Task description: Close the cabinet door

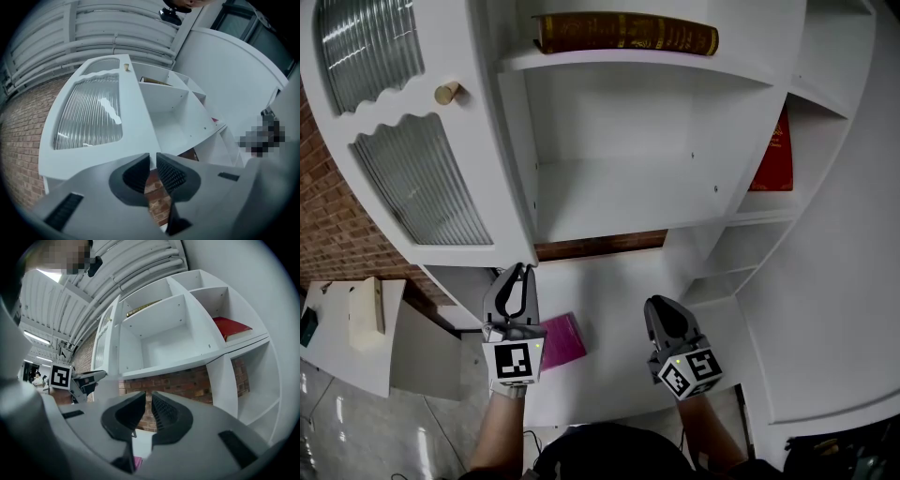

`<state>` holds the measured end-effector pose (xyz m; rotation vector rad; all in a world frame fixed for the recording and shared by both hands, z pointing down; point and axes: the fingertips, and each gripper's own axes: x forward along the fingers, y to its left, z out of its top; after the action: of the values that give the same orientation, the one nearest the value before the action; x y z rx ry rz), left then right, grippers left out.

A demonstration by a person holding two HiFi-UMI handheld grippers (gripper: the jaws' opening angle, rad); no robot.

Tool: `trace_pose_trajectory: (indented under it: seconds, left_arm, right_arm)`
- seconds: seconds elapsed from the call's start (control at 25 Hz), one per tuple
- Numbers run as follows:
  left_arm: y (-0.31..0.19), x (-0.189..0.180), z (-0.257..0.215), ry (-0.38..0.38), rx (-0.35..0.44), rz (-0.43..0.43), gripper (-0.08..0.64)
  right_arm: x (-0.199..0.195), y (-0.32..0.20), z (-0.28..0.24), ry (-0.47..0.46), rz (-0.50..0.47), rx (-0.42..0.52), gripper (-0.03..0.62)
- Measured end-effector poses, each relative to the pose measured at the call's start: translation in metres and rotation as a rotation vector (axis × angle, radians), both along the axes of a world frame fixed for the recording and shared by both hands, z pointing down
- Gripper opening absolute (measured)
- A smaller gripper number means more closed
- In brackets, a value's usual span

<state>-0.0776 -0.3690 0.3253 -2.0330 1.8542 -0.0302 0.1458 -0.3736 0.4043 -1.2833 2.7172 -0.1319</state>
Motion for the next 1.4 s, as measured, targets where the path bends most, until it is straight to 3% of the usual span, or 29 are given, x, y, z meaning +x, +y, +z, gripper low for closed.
trace_pose_trajectory:
  seconds: [0.68, 0.96, 1.4]
  left_arm:
    - [-0.028, -0.012, 0.000, 0.039, -0.002, 0.010, 0.021]
    - [-0.033, -0.017, -0.002, 0.036, 0.034, 0.002, 0.011]
    - [-0.033, -0.018, 0.000, 0.053, 0.005, 0.013, 0.011]
  right_arm:
    - [0.000, -0.012, 0.003, 0.010, 0.036, -0.001, 0.051]
    - [0.007, -0.009, 0.005, 0.016, 0.050, -0.006, 0.051]
    - [0.008, 0.004, 0.005, 0.022, 0.044, -0.004, 0.051]
